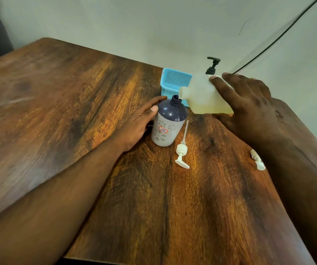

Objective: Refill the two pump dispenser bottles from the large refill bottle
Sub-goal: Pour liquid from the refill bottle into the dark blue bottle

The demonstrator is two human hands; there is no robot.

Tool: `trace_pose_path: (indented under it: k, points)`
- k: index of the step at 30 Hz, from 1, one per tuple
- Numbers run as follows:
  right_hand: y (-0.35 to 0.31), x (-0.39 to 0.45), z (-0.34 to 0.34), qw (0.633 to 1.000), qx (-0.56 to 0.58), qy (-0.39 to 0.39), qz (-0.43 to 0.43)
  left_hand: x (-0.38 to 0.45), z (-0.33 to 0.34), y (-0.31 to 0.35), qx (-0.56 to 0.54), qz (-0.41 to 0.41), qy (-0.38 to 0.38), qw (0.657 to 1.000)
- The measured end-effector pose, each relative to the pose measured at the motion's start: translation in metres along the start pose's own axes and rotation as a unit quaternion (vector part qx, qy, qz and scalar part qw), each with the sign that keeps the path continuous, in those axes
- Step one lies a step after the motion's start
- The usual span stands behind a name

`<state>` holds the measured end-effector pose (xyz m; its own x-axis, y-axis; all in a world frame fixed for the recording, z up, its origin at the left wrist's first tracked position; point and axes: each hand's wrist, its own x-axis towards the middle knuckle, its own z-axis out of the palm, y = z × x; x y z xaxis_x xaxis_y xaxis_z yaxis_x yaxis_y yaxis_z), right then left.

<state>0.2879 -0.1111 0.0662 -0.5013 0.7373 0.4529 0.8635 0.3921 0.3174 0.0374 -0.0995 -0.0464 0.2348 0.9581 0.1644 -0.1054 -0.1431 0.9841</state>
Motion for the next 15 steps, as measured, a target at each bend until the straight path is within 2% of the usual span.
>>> trace_pose_path:
  k: [15]
  points:
    - [0.0020, 0.0010, 0.0024, 1.000, 0.001, 0.003, -0.007, -0.0033, 0.0013, 0.0047, 0.001, -0.008, 0.001, 1.000]
